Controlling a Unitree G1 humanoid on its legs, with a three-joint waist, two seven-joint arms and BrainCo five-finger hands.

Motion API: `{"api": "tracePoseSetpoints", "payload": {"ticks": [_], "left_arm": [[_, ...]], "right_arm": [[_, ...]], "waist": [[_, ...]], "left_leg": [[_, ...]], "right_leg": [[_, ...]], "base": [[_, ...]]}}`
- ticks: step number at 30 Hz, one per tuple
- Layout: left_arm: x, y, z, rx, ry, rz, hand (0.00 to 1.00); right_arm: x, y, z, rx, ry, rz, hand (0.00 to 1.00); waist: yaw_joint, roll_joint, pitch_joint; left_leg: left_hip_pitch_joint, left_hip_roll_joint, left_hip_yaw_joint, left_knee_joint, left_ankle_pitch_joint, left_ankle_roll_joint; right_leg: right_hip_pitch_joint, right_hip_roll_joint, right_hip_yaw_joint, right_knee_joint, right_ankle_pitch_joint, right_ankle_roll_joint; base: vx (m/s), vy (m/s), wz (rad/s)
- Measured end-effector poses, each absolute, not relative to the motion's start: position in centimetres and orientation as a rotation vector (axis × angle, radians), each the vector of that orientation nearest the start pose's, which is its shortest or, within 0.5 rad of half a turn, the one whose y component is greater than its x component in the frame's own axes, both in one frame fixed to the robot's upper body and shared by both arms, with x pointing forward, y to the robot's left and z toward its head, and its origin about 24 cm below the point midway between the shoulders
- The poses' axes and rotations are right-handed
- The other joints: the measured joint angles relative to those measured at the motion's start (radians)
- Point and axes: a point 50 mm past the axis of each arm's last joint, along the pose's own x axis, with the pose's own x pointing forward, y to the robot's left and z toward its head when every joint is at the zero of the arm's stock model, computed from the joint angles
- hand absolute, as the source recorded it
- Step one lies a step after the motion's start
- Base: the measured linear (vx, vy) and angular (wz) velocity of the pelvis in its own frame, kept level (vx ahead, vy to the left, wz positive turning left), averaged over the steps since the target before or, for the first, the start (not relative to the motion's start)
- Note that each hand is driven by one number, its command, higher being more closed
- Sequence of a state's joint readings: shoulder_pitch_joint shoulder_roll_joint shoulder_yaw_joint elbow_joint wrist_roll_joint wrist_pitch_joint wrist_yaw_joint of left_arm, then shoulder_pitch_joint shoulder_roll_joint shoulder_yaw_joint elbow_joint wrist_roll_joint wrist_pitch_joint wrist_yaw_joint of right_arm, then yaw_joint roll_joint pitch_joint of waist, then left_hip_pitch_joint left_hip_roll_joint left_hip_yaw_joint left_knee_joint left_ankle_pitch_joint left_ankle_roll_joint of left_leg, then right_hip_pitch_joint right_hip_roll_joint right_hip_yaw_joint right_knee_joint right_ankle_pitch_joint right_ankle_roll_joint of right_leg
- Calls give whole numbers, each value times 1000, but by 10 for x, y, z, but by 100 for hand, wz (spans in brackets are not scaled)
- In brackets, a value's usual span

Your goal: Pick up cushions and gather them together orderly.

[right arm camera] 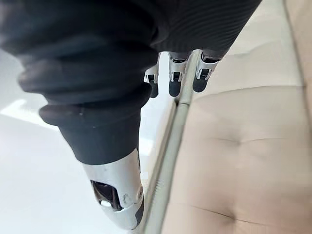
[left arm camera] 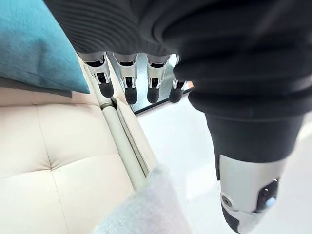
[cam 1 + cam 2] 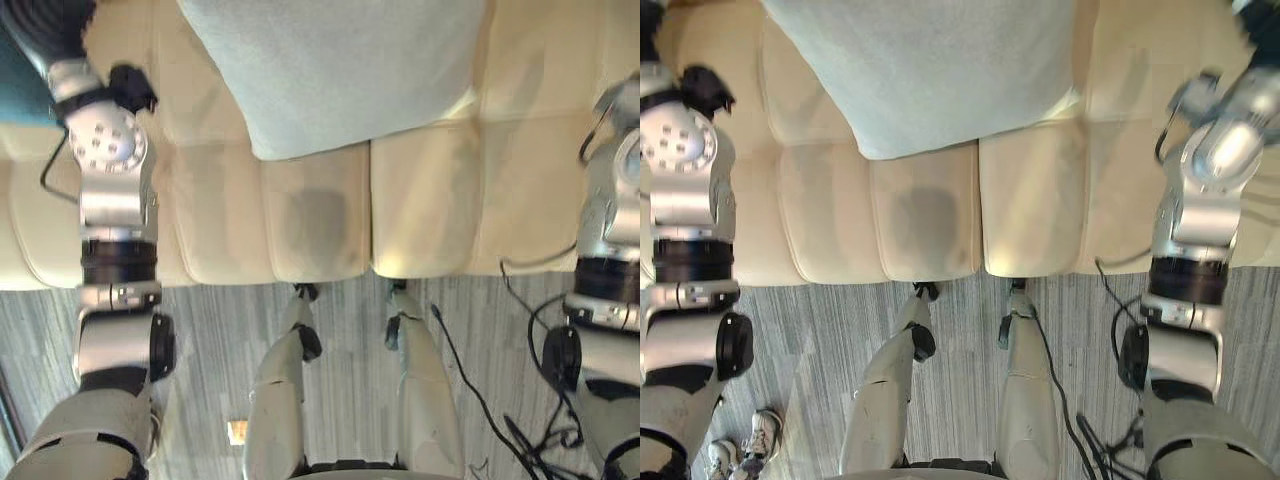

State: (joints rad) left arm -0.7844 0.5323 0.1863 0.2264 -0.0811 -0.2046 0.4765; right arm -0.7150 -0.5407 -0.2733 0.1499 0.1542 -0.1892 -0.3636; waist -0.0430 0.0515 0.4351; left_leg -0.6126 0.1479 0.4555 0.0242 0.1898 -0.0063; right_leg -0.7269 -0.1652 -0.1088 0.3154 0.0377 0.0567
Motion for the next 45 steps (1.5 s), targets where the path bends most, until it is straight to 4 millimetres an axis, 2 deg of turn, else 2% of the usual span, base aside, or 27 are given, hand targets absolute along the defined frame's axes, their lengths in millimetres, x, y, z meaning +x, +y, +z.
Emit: {"api": "tracePoseSetpoints", "payload": {"ticks": [1,3,4,6,7,8,10,12,14,15,17,18,20,21,22,26,30,32,35,38,39,40,41,42,43,44,45], "left_arm": [[316,262,279,144,-863,572,0],[311,264,225,121,-711,535,0],[310,263,210,116,-666,528,0],[294,260,141,106,-441,499,0],[290,260,128,107,-397,497,0],[281,261,108,114,-328,490,0],[279,260,97,133,-279,473,0],[278,250,88,150,-248,410,0],[277,238,73,159,-198,338,0],[276,235,68,159,-176,323,0],[261,223,23,159,-1,252,0],[257,222,13,160,40,240,0],[228,221,-34,158,252,218,0],[222,222,-43,161,296,219,0],[204,225,-64,168,406,220,0],[150,239,-107,176,668,270,0],[115,246,-126,197,817,299,0],[108,247,-130,194,850,304,0],[103,246,-133,198,878,297,0],[107,247,-132,200,872,297,0],[113,247,-130,203,854,297,0],[116,246,-129,200,847,296,0],[121,243,-128,189,830,298,0],[125,243,-126,190,817,295,0],[128,241,-124,191,800,289,0],[128,242,-123,191,791,293,0],[128,242,-120,194,774,299,0]], "right_arm": [[302,-277,277,-138,-855,-519,0],[293,-278,241,-205,-755,-450,0],[291,-278,232,-209,-730,-440,0],[283,-272,181,-209,-563,-366,0],[281,-270,169,-208,-523,-349,0],[277,-264,146,-216,-443,-305,0],[276,-256,124,-209,-362,-259,0],[273,-247,95,-208,-257,-218,0],[267,-246,66,-203,-145,-215,0],[265,-246,58,-201,-111,-219,0],[247,-250,10,-211,94,-224,0],[244,-251,2,-219,129,-223,0],[219,-258,-37,-262,333,-216,0],[215,-259,-43,-262,367,-218,0],[203,-262,-57,-277,443,-216,0],[175,-265,-84,-274,596,-221,0],[161,-266,-98,-260,679,-246,0],[158,-266,-101,-256,702,-247,0],[155,-265,-105,-250,725,-247,0],[160,-252,-107,-224,719,-228,0],[163,-243,-107,-218,707,-203,0],[162,-242,-108,-215,707,-199,0],[163,-238,-109,-207,712,-190,0],[161,-234,-110,-200,716,-185,0],[153,-230,-115,-190,737,-181,0],[145,-226,-118,-180,756,-177,0],[143,-221,-120,-188,764,-149,0]], "waist": [[-1,0,0],[-1,-4,-2],[-1,-4,-3],[1,-22,-41],[3,-27,-56],[7,-35,-77],[10,-43,-90],[15,-45,-109],[17,-44,-132],[15,-43,-136],[3,-41,-172],[2,-40,-178],[2,-33,-213],[2,-31,-217],[2,-23,-226],[3,-5,-270],[4,-7,-288],[5,-8,-289],[5,-12,-289],[9,-36,-280],[4,-57,-274],[3,-61,-271],[12,-48,-265],[10,-52,-262],[9,-58,-259],[16,-67,-260],[28,-84,-268]], "left_leg": [[1,10,2,17,-3,4],[21,17,-6,29,-5,6],[30,17,-9,29,-5,6],[67,19,-11,28,-20,4],[70,19,-12,28,-21,2],[87,20,-13,24,-18,-2],[118,18,-15,19,-18,-3],[158,11,-15,13,-22,-8],[186,7,-23,8,-24,-11],[196,6,-26,6,-25,-12],[248,-8,-46,-22,-26,-13],[258,-9,-47,-24,-26,-13],[297,-12,-59,-32,-32,-22],[308,-14,-61,-37,-33,-22],[343,-20,-69,-59,-29,-18],[434,-42,-75,-108,-29,-19],[505,-53,-88,-118,-38,-30],[525,-55,-93,-118,-39,-32],[540,-55,-88,-118,-39,-32],[517,-48,-43,-94,-42,-28],[458,-43,-35,-15,-68,-4],[437,-36,-36,15,-80,1],[404,10,-18,62,-117,27],[386,20,-26,97,-126,35],[379,22,-43,135,-140,40],[376,20,-57,160,-150,39],[359,17,-72,178,-146,42]], "right_leg": [[9,3,-5,1,-1,-2],[38,6,-18,8,-9,-4],[50,6,-21,10,-16,-3],[81,4,-29,27,-50,-3],[81,4,-29,34,-56,-5],[96,4,-35,44,-68,-8],[118,2,-33,59,-83,-6],[151,-6,-34,64,-96,-4],[185,-8,-36,54,-102,3],[197,-7,-38,47,-102,4],[263,-4,-53,9,-103,6],[276,-3,-56,1,-103,7],[337,7,-62,-45,-97,18],[352,8,-65,-54,-96,19],[392,9,-75,-78,-93,23],[497,6,-84,-147,-82,39],[577,1,-85,-186,-77,47],[601,0,-85,-191,-77,47],[600,0,-74,-177,-77,47],[547,4,-23,-148,-53,48],[501,-8,-8,-110,-39,56],[486,-7,4,-101,-35,59],[457,4,13,-16,-65,53],[412,-3,14,193,-147,12],[405,-12,18,407,-209,18],[426,-12,44,577,-243,41],[483,-7,62,630,-270,81]], "base": [[-22,-95,6],[-9,-94,9],[-3,-99,17],[3,-84,11],[44,-89,8],[45,-91,12],[16,-84,9],[-5,-68,1],[37,-30,3],[75,-24,7],[113,-6,8],[129,-3,6],[146,-26,4],[175,-11,9],[114,14,10],[154,42,4],[92,50,5],[25,15,2],[-5,32,-12],[-67,31,-42],[-80,10,-35],[-118,-24,-33],[-135,-42,-18],[-159,-82,2],[-149,-114,34],[-193,-162,44],[-191,-154,32]]}}
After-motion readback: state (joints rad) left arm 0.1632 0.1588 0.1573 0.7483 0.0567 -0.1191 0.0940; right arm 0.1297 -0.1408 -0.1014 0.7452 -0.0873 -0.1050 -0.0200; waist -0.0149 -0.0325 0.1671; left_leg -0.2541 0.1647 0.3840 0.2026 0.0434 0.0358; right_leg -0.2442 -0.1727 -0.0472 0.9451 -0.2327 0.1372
